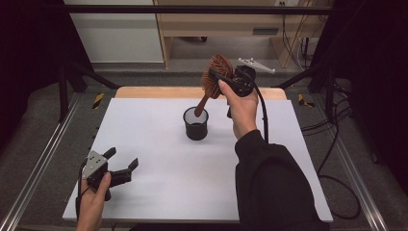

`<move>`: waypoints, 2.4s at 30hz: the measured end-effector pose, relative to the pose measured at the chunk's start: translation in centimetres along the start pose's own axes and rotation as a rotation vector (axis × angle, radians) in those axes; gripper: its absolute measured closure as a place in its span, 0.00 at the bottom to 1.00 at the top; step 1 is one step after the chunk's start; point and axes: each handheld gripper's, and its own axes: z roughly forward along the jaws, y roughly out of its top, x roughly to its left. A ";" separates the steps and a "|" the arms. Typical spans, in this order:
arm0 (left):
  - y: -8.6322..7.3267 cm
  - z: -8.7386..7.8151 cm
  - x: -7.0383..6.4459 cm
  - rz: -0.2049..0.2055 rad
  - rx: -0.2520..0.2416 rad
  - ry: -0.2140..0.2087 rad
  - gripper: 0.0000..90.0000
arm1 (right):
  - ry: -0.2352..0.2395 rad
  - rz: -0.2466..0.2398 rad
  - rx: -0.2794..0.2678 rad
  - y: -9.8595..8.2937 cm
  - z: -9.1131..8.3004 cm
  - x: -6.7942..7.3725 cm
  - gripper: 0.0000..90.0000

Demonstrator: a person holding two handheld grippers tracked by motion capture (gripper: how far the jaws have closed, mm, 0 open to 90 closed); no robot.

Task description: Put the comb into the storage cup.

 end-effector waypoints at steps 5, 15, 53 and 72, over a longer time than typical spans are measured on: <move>0.0 0.1 0.0 -0.002 -0.002 -0.002 0.06 | -0.001 -0.011 0.013 -0.2 0.1 0.0 0.56; -0.1 0.1 0.0 0.001 -0.001 -0.007 0.06 | 0.003 -0.032 0.038 -1.0 1.1 0.3 0.56; -0.2 0.4 0.0 0.006 0.006 -0.023 0.06 | 0.018 0.021 0.162 -6.0 4.4 -0.9 0.55; -0.2 0.5 0.0 0.008 0.008 -0.028 0.06 | 0.030 0.027 0.171 -6.8 4.9 -0.9 0.55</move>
